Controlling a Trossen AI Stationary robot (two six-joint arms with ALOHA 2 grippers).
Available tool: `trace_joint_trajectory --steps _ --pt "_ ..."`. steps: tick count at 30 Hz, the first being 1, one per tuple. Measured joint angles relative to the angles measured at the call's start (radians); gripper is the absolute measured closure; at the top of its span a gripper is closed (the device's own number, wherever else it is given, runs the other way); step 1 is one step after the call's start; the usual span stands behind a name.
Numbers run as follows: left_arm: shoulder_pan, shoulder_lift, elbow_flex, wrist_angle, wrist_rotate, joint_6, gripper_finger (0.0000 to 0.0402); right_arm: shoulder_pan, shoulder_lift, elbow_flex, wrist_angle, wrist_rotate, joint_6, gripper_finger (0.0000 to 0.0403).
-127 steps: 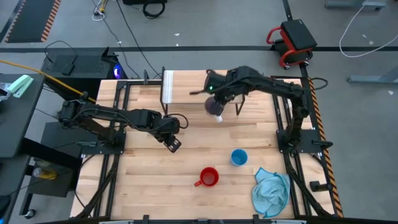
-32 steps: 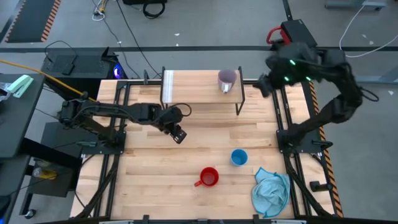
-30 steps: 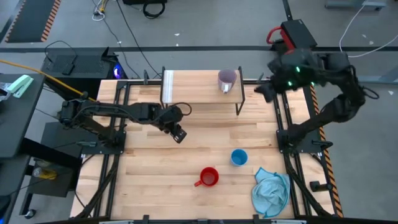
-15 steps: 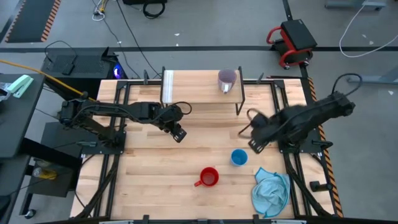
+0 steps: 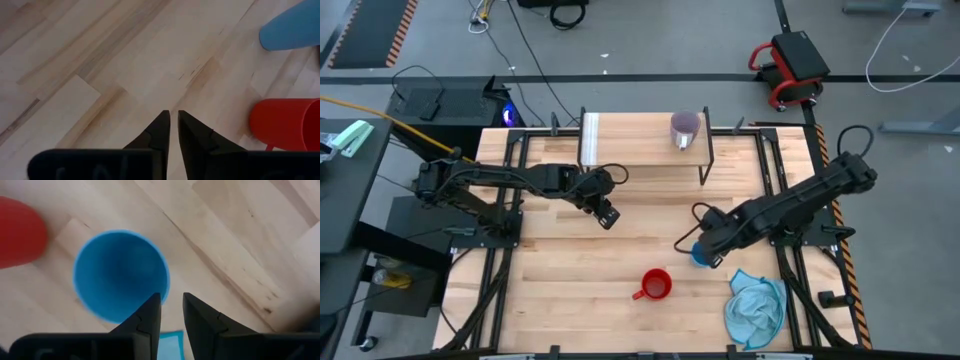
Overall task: Stack small to large cups/mugs on shelf
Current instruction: Put the blue cup on the shelf
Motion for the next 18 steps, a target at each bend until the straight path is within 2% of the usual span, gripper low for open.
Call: trace_joint_trajectory --steps 10,18 --pt "0.0 0.0 0.0 -0.002 0.024 0.002 0.0356 -0.032 0.083 0.0 0.06 0.002 -0.098 0.0314" --pt "0.0 0.0 0.0 -0.002 0.024 0.003 0.036 -0.046 0.09 0.0 0.061 0.024 -0.112 0.0314"
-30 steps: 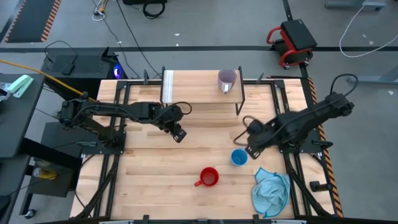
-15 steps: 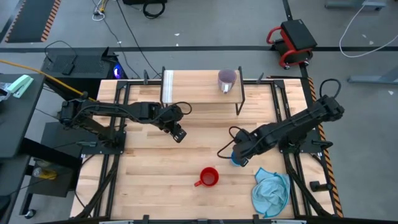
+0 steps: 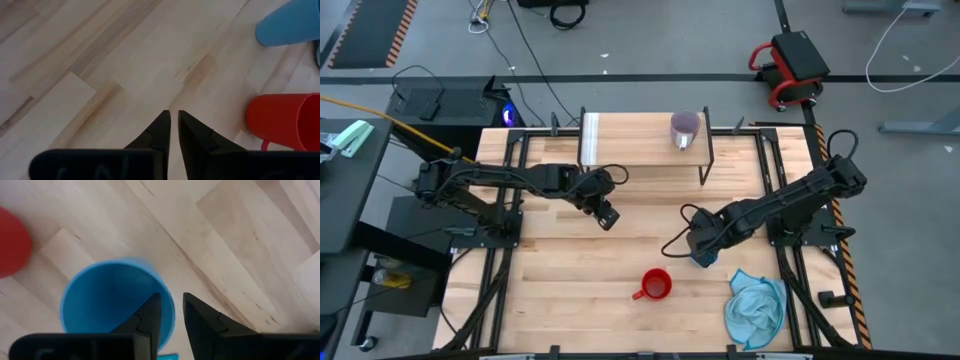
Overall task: Stack small to large cups/mugs on shelf
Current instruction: Put the blue cup on the shelf
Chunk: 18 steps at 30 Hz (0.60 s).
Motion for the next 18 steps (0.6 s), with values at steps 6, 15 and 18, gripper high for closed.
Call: trace_joint_trajectory --steps 6,15,18 --pt "0.0 0.0 0.0 0.0 0.0 0.0 0.036 -0.004 0.026 0.0 0.001 -0.009 -0.009 0.0314" --pt "0.0 0.0 0.0 0.0 -0.001 0.0 0.0354 -0.004 0.069 0.0 0.016 -0.017 -0.034 0.0314" --pt "0.0 0.0 0.0 0.0 0.0 0.0 0.0357 -0.004 0.065 0.0 0.023 -0.017 -0.03 0.0319"
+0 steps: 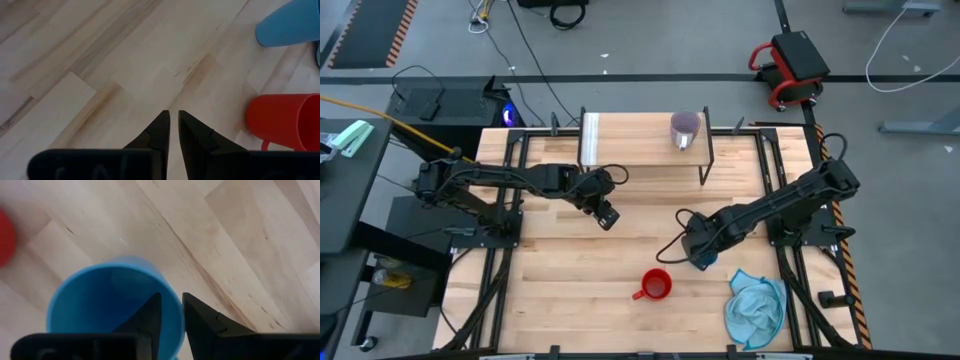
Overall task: Stack small to large cups/mugs on shelf
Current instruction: Put the blue cup on the shelf
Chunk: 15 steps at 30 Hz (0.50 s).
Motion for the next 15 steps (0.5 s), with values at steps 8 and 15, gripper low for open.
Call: trace_joint_trajectory --steps 8,15 --pt "0.001 0.0 0.0 -0.025 0.0 0.024 0.0361 -0.021 -0.002 0.001 -0.002 -0.029 0.002 0.0384" --pt "0.005 -0.014 0.0 -0.137 0.0 0.066 0.036 -0.066 -0.008 0.002 0.002 -0.082 -0.06 0.0393"
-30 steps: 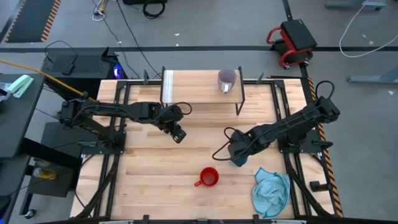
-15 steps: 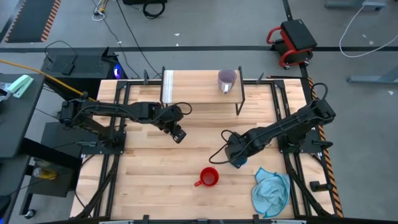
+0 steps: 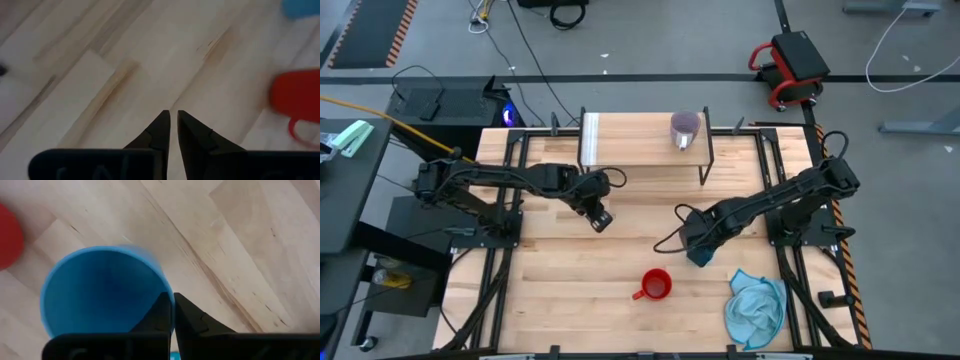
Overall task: Stack small to large cups/mugs on shelf
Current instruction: Put the blue cup on the shelf
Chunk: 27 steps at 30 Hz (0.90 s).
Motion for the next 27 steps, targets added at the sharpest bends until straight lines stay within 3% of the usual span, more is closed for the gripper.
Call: trace_joint_trajectory --steps 11,19,27 --pt "0.07 -0.141 0.0 -0.136 -0.045 0.029 0.0379 -0.114 -0.092 0.068 -0.11 -0.044 -0.136 0.0399" --pt "0.115 -0.189 0.001 -0.15 -0.078 0.033 0.0372 -0.226 -0.09 0.289 -0.283 0.013 -0.302 0.04" --pt "0.118 -0.188 0.0 -0.151 -0.08 0.039 0.0382 -0.359 -0.088 0.48 -0.334 0.065 -0.394 0.04"
